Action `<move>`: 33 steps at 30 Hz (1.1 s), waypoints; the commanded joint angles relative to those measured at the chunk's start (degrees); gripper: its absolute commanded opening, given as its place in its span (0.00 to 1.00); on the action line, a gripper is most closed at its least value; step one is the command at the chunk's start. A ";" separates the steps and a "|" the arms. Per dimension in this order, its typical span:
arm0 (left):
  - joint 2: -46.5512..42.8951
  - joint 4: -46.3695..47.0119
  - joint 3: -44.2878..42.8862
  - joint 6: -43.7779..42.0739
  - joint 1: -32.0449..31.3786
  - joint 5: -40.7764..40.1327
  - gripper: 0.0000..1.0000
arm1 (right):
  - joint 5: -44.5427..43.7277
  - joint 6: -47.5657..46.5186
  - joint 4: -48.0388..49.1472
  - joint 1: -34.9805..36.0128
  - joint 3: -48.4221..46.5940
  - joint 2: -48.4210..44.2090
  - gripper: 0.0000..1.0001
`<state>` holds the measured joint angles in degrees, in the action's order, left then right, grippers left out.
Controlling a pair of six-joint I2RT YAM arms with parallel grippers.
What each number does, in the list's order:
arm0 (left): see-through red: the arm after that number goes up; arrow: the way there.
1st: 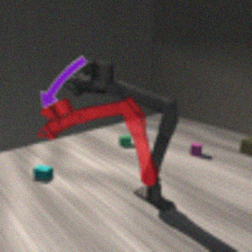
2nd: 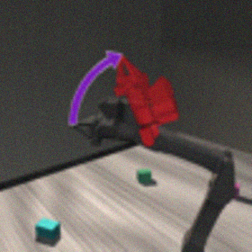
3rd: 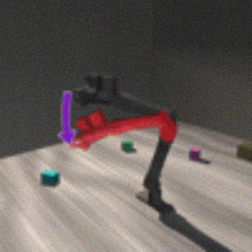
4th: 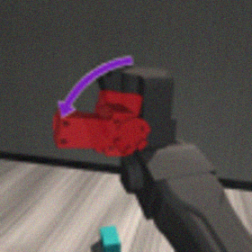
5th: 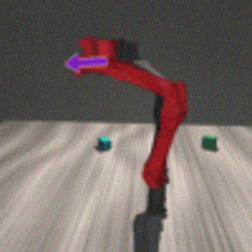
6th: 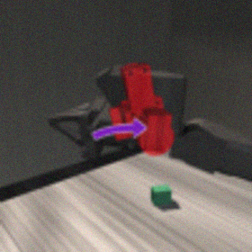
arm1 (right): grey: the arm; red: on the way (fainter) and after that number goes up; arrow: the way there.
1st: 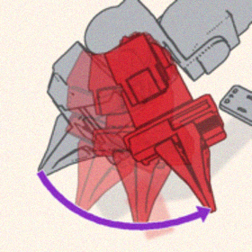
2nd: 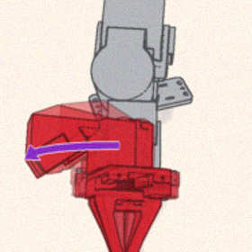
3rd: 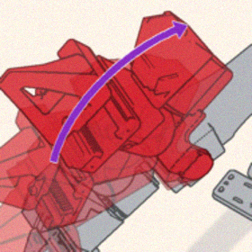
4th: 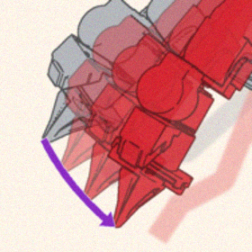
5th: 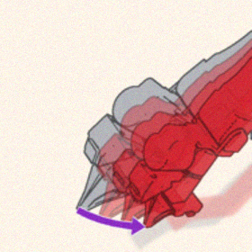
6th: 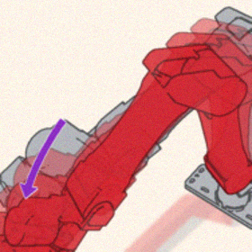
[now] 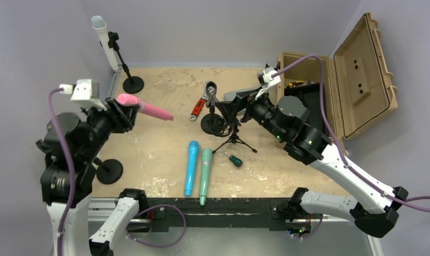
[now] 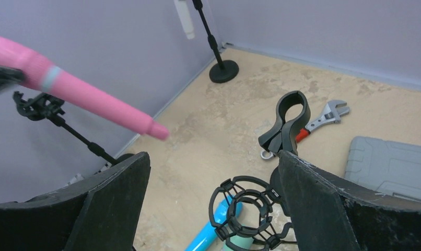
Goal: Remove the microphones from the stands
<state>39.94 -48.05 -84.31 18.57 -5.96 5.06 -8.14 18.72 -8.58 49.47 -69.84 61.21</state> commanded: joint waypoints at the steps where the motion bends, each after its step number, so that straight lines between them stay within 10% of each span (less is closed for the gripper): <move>1: 7.04 -2.78 0.47 1.76 0.24 8.17 0.00 | -2.20 0.96 0.46 0.01 0.78 -4.41 0.91; 13: 25.69 -24.25 9.86 -5.36 -10.75 -4.73 0.00 | -2.58 2.39 0.45 0.01 5.09 -7.40 0.91; 33: 48.12 -3.89 21.61 1.59 -12.67 2.66 0.00 | -3.25 3.14 1.09 0.01 9.49 -9.58 0.91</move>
<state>84.53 -56.86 -62.30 16.36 -18.15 4.21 -9.93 20.97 -9.41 49.47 -60.86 53.41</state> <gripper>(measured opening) 0.427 0.911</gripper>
